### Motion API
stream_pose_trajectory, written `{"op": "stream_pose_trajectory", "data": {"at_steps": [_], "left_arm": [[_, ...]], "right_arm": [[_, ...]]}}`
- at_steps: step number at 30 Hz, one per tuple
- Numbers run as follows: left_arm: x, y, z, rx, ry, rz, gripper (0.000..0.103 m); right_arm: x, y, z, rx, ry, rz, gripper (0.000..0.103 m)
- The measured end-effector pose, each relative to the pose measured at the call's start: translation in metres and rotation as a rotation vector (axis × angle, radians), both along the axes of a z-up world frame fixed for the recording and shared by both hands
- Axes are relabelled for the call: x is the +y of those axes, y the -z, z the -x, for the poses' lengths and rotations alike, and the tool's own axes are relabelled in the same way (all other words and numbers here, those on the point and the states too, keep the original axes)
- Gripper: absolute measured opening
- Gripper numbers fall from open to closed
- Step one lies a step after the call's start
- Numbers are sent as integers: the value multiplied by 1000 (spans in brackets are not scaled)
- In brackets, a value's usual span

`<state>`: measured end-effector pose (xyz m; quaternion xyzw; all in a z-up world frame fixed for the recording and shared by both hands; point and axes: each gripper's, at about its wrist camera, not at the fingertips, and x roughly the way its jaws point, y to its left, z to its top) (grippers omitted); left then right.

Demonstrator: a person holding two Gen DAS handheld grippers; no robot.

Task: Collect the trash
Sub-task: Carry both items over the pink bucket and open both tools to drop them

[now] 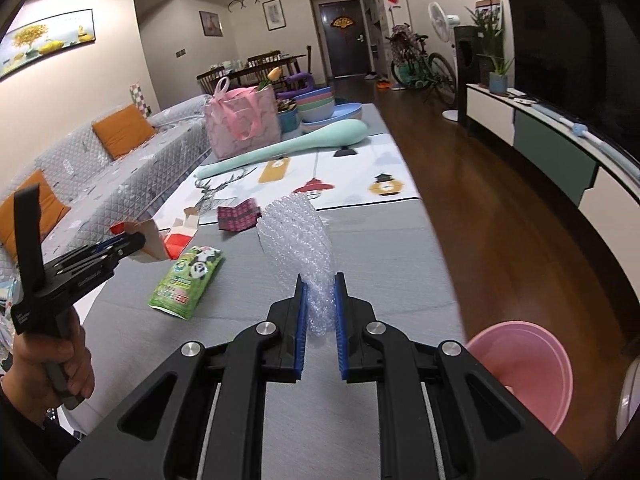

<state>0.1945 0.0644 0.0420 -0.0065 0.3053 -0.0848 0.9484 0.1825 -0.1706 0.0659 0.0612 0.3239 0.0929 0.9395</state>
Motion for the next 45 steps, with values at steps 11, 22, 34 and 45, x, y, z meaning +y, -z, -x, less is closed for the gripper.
{"op": "stream_pose_trajectory", "data": {"at_steps": [11, 22, 34, 45], "left_arm": [[-47, 3, 36, -6, 44, 14, 22], [-101, 10, 54, -1, 125, 12, 22], [-185, 13, 68, 6, 264, -12, 22], [-269, 21, 69, 38, 378, -9, 22]], "right_arm": [[-36, -5, 25, -32, 44, 20, 13], [-89, 1, 42, -36, 115, 20, 13], [-152, -3, 60, -49, 220, -6, 13], [-214, 6, 65, -16, 334, -19, 13]]}}
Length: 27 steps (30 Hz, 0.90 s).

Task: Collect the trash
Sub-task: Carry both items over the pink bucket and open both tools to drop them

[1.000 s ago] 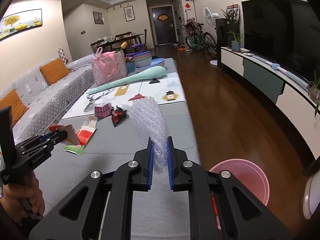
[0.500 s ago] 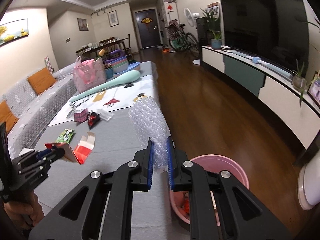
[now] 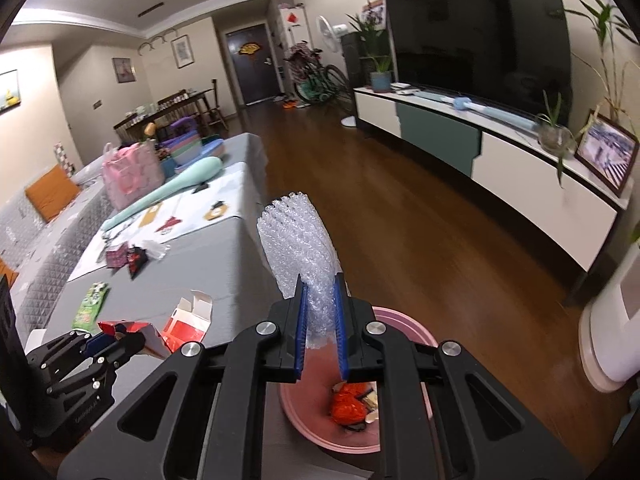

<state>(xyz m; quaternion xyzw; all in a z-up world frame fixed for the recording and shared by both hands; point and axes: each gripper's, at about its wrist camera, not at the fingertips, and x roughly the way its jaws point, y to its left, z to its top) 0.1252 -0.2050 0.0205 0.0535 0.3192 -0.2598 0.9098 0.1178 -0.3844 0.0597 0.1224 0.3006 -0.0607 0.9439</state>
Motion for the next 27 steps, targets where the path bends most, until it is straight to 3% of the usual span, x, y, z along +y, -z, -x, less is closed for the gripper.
{"op": "stream_pose_trajectory", "data": {"at_steps": [9, 23, 24, 27], "left_arm": [[-52, 19, -8, 43, 59, -42, 22], [-95, 38, -30, 113, 95, -110, 23], [-98, 41, -32, 127, 108, -115, 25], [-103, 46, -33, 140, 123, -145, 54]], "right_arm": [[-18, 16, -9, 45, 34, 12, 13], [-30, 33, -27, 89, 59, -3, 14], [-30, 35, -29, 95, 58, -1, 14], [-30, 39, -36, 121, 61, 5, 27]]}}
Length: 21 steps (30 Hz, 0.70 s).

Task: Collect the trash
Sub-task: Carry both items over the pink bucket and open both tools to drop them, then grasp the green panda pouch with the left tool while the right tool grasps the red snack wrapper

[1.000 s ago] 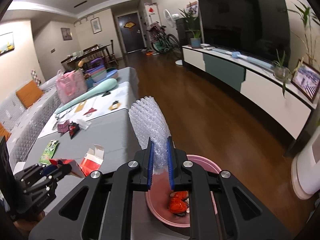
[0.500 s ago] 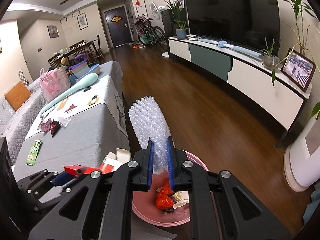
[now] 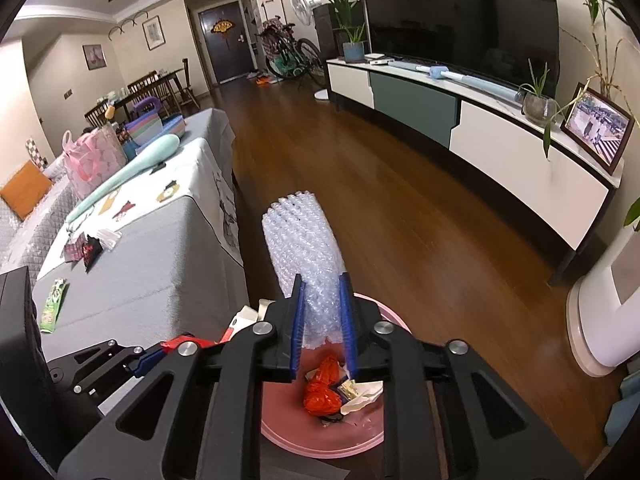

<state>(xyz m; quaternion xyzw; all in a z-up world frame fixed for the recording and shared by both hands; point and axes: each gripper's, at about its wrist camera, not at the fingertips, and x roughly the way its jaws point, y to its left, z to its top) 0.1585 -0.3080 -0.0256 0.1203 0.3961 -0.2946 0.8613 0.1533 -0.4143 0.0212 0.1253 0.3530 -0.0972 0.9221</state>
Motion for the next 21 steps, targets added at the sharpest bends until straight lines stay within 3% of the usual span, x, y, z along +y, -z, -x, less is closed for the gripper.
{"op": "stream_pose_trajectory", "data": {"at_steps": [1, 2, 12, 21], "left_arm": [[0, 0, 1, -7, 2, -1, 55], [2, 0, 2, -9, 6, 0, 55], [52, -18, 11, -33, -37, 92, 55], [164, -60, 6, -123, -160, 101, 55]], "right_arm": [[-1, 1, -1, 4, 4, -2, 43], [-2, 1, -1, 3, 17, 0, 52], [0, -4, -1, -22, 17, -22, 53], [50, -27, 0, -123, -73, -19, 52]]}}
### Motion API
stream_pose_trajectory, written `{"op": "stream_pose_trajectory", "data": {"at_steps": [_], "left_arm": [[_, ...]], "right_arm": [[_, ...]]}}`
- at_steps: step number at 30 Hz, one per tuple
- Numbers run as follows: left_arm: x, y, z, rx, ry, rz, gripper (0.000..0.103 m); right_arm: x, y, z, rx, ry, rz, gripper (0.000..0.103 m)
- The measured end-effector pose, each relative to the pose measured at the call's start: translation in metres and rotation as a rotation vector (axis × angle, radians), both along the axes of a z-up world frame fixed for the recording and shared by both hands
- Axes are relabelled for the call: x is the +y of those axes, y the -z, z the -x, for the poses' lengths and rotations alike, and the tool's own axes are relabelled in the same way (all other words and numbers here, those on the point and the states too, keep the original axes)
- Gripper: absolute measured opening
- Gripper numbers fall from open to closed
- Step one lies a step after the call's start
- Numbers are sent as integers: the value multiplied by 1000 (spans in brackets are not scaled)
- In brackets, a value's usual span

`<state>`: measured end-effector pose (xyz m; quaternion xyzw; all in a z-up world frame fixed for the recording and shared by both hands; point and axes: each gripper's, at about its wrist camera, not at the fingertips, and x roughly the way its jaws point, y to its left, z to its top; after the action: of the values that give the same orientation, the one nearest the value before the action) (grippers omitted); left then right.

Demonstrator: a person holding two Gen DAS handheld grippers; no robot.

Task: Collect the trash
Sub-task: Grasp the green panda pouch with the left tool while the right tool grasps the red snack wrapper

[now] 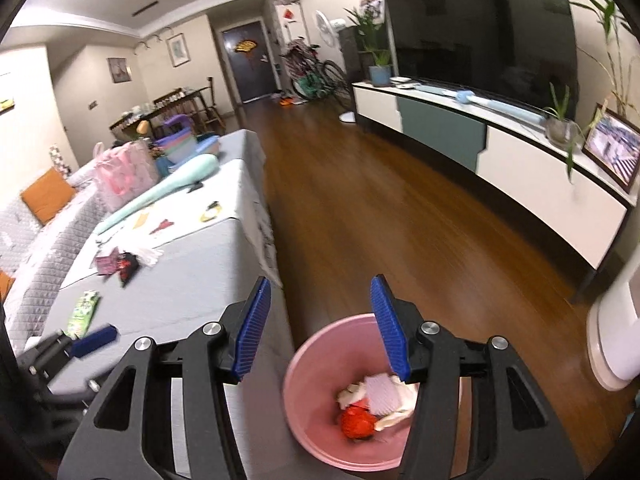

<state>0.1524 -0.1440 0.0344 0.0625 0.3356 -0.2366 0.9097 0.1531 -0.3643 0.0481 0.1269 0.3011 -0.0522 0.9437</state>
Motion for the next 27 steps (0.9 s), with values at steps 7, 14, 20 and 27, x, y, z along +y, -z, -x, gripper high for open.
{"op": "stream_pose_trajectory", "data": {"at_steps": [7, 14, 20, 27], "left_arm": [[126, -20, -26, -34, -152, -58, 55], [242, 3, -65, 25, -334, -2, 54], [274, 35, -88, 106, -356, 2, 54], [283, 59, -103, 173, -318, -10, 54]], "right_arm": [[55, -10, -15, -23, -88, -11, 35], [113, -8, -45, -22, -195, -66, 16], [165, -2, -69, -6, -291, -93, 16], [226, 24, -104, 49, -383, -121, 13]]}}
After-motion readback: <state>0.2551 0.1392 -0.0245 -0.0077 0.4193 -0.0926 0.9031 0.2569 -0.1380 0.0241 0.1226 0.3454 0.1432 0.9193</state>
